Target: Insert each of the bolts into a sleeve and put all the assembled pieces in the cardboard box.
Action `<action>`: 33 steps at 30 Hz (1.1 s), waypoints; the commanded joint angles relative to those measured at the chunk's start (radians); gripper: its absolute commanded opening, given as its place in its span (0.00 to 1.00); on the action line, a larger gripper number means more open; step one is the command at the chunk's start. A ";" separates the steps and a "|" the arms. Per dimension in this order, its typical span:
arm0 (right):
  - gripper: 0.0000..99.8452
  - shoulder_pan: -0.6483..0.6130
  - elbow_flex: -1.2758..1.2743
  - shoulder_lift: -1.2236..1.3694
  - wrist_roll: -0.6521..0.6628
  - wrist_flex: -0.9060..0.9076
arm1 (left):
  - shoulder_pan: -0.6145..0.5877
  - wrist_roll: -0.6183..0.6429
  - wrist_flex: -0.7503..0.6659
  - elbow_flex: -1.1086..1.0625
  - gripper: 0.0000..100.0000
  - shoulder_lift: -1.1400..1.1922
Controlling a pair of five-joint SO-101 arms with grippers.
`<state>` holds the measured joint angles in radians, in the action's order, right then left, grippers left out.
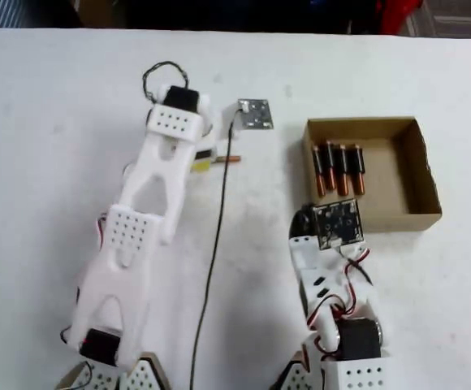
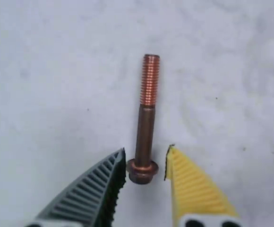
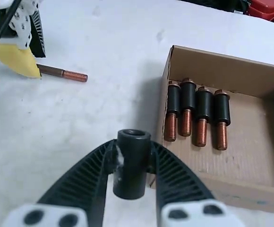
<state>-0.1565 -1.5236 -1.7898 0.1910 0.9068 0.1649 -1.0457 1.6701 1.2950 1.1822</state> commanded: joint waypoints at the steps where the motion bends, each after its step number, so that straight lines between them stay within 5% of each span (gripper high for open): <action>1: 0.02 0.001 0.008 -0.008 0.000 -0.027 | -0.010 -0.011 0.023 0.153 0.17 0.045; 9: 0.02 0.001 0.008 -0.008 0.000 -0.027 | -0.027 -0.011 0.038 0.203 0.16 0.117; 16: 0.02 0.001 0.006 -0.008 0.000 -0.027 | -0.027 -0.011 0.066 0.201 0.02 0.119; 33: 0.02 0.001 -0.003 -0.008 0.000 -0.027 | -0.022 0.038 0.118 0.262 0.02 0.004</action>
<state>-0.1580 -1.5374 -1.7898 0.1910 0.9068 0.1511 -1.0426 1.7791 1.5190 1.3357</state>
